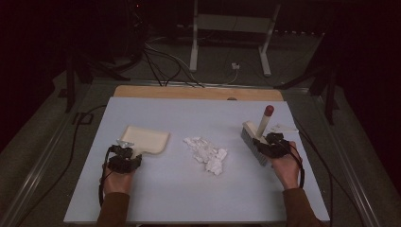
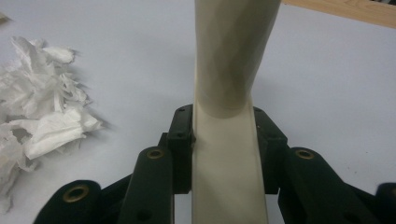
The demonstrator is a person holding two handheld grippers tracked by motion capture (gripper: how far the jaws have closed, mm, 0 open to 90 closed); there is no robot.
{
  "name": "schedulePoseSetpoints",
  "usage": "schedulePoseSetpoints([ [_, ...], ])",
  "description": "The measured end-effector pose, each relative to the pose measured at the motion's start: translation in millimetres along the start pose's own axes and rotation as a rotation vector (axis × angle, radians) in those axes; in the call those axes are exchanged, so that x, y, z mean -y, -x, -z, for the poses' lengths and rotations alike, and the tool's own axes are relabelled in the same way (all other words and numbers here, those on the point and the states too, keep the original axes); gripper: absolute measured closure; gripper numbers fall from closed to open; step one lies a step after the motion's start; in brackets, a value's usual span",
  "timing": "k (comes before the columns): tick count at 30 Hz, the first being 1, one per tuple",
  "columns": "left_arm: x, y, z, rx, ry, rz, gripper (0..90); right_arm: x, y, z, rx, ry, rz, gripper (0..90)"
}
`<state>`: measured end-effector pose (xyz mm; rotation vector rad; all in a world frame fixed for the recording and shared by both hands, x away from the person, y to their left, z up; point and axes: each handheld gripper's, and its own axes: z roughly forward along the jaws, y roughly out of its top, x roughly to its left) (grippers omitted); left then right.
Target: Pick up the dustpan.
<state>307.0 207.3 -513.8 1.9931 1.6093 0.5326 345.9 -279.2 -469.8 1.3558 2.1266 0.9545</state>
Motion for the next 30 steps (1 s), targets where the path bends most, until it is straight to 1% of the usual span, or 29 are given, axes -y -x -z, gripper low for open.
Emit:
schedulePoseSetpoints([
  [9, 3.1, -4.0, 7.4, 0.037, -0.008, -0.043, 67.3, -0.7, -1.4, 0.4, 0.004, -0.005, 0.002, 65.7],
  [13, 2.4, -4.8, 11.1, 0.052, -0.011, -0.071, 67.3, -2.1, -1.7, -1.4, 0.007, -0.008, 0.012, 65.1],
  [23, -1.3, -7.4, 22.3, 0.102, -0.01, -0.141, 67.3, -7.6, -0.1, -7.7, 0.01, -0.022, 0.004, 66.8],
  [27, -2.7, -9.0, 26.3, 0.12, -0.005, -0.152, 67.3, -8.1, -0.4, -7.8, 0.009, -0.025, 0.006, 67.0],
  [30, -3.7, -9.8, 28.5, 0.142, -0.004, -0.164, 67.3, -8.4, -0.3, -7.9, 0.007, -0.027, 0.006, 67.0],
])
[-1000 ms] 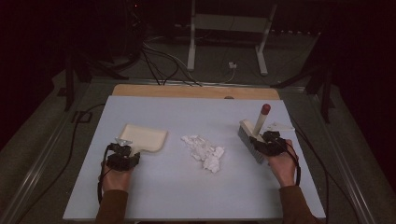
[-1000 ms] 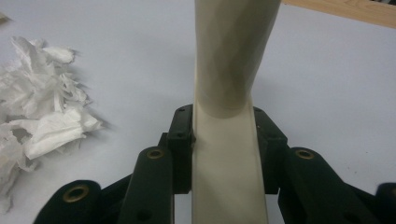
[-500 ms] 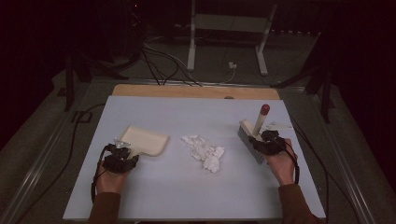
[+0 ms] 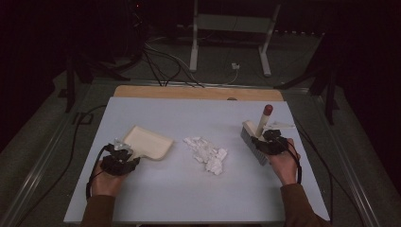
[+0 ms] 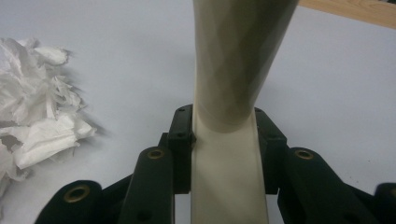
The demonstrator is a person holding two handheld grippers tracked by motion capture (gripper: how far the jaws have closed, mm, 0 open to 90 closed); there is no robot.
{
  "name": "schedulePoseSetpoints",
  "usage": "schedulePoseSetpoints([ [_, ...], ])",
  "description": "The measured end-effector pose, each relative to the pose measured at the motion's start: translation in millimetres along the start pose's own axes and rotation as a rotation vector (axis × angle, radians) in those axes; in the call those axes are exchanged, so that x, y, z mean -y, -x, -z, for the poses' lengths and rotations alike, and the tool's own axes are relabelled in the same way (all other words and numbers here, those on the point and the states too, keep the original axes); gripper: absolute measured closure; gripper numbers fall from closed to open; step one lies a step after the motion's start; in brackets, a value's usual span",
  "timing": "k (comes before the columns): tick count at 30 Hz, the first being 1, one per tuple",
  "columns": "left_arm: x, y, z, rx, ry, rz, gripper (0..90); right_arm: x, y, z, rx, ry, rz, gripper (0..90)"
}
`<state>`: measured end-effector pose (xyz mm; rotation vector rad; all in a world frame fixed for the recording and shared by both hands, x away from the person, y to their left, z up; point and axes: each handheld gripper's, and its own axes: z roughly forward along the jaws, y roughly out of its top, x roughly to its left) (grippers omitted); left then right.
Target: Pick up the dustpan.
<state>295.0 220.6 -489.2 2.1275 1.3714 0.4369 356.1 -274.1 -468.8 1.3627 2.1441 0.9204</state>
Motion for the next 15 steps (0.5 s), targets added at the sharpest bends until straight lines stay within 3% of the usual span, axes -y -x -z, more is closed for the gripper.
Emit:
schedulePoseSetpoints([
  [8, -4.9, 0.5, 4.5, 0.037, 0.009, -0.05, 67.3, -1.0, 0.9, -0.1, -0.006, -0.008, -0.003, 67.1],
  [15, -6.3, 4.9, 4.2, 0.072, -0.012, -0.122, 67.3, -1.0, 1.7, 0.5, -0.008, -0.011, -0.006, 67.1],
])
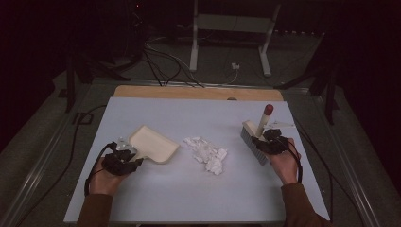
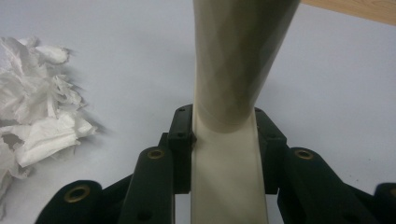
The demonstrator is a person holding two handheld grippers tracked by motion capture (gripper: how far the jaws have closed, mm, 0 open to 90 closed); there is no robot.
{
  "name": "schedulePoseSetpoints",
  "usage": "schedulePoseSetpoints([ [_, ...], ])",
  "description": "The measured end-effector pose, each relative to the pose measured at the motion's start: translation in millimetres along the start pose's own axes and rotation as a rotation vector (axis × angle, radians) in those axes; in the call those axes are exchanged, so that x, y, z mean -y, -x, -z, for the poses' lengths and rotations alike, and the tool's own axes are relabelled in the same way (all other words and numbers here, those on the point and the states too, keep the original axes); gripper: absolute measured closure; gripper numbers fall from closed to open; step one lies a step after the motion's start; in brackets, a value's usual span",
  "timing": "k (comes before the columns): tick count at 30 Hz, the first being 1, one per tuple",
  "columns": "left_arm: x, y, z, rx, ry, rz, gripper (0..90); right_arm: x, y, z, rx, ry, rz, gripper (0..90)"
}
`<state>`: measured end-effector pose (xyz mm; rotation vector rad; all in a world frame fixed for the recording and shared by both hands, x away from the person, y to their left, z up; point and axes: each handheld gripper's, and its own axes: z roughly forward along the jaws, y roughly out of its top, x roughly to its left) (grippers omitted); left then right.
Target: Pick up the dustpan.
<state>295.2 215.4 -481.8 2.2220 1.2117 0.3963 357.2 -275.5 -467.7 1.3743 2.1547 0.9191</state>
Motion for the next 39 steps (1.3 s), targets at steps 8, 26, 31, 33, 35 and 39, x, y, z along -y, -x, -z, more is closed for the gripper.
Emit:
schedulePoseSetpoints([
  [8, -0.7, 0.2, -0.3, 0.037, -0.012, -0.05, 67.2, 0.2, 1.8, 0.0, -0.004, 0.001, -0.009, 67.1],
  [26, -10.1, 7.8, 1.9, 0.093, -0.052, -0.163, 67.2, 0.0, 1.9, -0.1, -0.008, -0.001, -0.014, 67.1],
  [31, -12.6, 10.9, 0.4, 0.105, -0.065, -0.193, 67.2, 0.0, 1.7, -0.4, -0.008, 0.001, -0.021, 67.1],
  [33, -13.3, 11.8, 0.2, 0.11, -0.067, -0.202, 67.2, -0.2, 1.1, -0.5, -0.008, 0.001, -0.021, 67.1],
  [35, -14.0, 12.7, 0.4, 0.112, -0.067, -0.208, 67.2, -0.4, 0.6, -0.6, -0.007, 0.0, -0.018, 67.2],
  [39, -14.6, 14.6, 0.3, 0.122, -0.069, -0.221, 67.2, -0.3, 0.8, -0.4, -0.006, -0.001, -0.02, 67.1],
])
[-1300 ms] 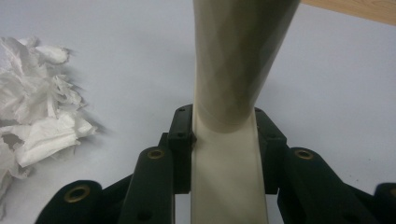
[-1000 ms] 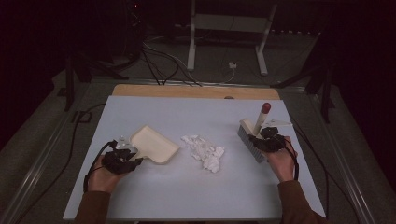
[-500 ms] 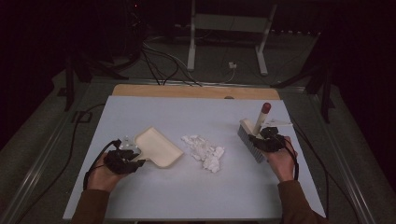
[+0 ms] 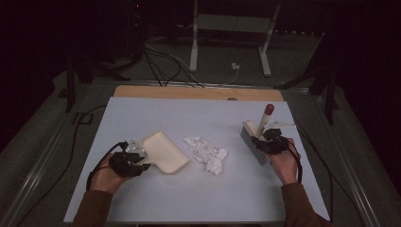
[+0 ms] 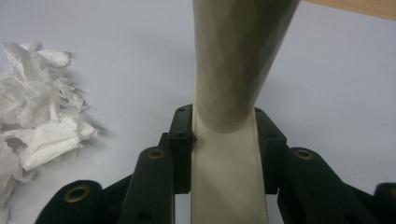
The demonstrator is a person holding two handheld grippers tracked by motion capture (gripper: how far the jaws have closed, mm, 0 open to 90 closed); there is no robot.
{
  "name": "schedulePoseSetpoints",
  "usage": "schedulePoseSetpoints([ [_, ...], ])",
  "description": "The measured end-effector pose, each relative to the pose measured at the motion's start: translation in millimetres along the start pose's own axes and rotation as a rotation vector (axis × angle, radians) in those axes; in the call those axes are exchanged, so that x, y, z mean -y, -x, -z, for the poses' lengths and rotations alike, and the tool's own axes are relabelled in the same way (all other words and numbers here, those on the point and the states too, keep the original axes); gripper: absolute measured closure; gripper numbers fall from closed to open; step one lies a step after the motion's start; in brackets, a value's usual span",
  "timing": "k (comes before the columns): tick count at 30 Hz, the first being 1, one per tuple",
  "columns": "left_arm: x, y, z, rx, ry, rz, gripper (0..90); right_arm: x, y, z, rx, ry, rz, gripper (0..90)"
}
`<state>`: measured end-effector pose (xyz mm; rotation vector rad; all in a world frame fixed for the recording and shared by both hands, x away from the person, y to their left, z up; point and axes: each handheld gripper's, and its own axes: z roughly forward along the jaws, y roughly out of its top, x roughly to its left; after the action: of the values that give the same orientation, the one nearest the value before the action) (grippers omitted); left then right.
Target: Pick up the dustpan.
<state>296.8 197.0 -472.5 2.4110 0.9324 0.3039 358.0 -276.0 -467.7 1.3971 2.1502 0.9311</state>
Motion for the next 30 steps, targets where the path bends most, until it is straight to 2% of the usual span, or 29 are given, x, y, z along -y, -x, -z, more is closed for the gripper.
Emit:
schedulePoseSetpoints([
  [11, -2.3, 4.8, -4.0, 0.03, -0.01, -0.035, 67.1, -1.1, -2.0, -1.0, -0.002, -0.001, -0.01, 67.1],
  [21, -6.5, 8.7, -6.8, 0.03, -0.007, -0.049, 67.1, -2.1, -4.0, -1.5, -0.002, -0.005, -0.006, 67.1],
  [30, -9.8, 14.1, -12.4, 0.051, -0.018, -0.071, 67.1, -2.4, -5.0, -1.5, -0.002, -0.006, -0.008, 67.1],
])
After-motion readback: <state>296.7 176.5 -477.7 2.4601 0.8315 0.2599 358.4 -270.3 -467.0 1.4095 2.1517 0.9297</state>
